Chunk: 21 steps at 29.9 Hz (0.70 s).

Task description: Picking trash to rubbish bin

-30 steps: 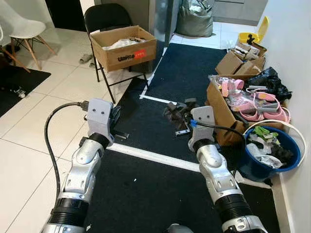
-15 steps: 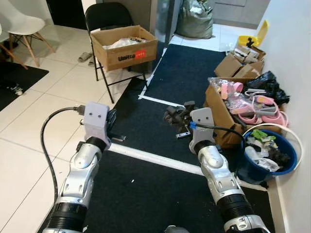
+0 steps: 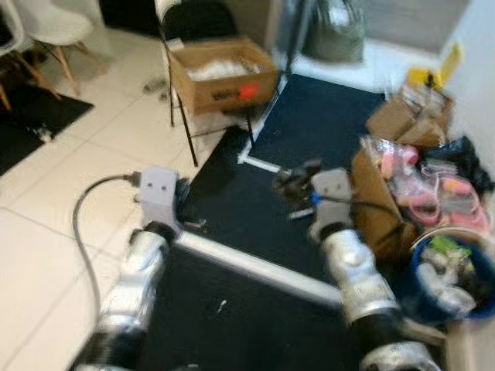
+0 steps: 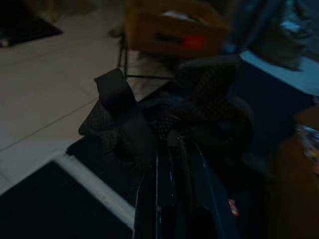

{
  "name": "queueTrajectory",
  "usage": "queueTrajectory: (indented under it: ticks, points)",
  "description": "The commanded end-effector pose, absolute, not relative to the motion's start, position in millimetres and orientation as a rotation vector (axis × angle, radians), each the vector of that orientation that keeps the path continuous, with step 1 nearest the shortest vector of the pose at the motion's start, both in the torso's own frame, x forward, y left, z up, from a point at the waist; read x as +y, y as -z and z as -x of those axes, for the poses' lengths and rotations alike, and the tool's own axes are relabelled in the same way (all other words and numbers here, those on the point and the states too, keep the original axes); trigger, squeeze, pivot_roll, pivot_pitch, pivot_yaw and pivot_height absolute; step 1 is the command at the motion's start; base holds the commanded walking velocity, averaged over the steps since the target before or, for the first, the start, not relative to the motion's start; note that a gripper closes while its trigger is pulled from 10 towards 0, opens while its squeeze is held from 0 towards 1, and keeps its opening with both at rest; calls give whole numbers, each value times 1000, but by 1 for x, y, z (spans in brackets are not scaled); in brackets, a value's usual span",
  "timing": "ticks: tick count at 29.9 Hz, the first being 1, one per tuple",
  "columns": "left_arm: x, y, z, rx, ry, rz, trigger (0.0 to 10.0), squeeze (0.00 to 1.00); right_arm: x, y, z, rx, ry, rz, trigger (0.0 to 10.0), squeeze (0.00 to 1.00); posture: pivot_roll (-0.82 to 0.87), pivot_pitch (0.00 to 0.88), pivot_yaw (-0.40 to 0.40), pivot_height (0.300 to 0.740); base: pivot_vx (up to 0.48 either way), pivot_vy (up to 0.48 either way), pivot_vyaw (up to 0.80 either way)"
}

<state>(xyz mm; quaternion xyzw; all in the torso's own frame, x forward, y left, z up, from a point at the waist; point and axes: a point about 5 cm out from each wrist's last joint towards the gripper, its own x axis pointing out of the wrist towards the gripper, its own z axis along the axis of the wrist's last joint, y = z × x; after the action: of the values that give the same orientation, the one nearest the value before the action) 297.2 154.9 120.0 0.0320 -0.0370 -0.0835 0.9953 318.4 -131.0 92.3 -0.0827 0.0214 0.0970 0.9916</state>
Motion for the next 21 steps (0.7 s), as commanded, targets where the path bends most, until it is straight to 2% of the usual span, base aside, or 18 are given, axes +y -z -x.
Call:
queueTrajectory:
  ticks: [1,11,21]
  points:
    - [151,-120,-297,-72,184,-68,10000,0,-143,-88,-317,69,-161,173,10000,0,57,12,-34,740,311,0,0]
    - [151,-120,-298,-72,183,-70,10000,0,-145,-84,-317,88,-144,155,10000,0,59,11,-34,740,311,0,0]
    - [151,-119,-298,-66,187,-76,10000,0,-152,-74,-314,136,-117,141,10000,0,58,11,-35,740,310,0,-758]
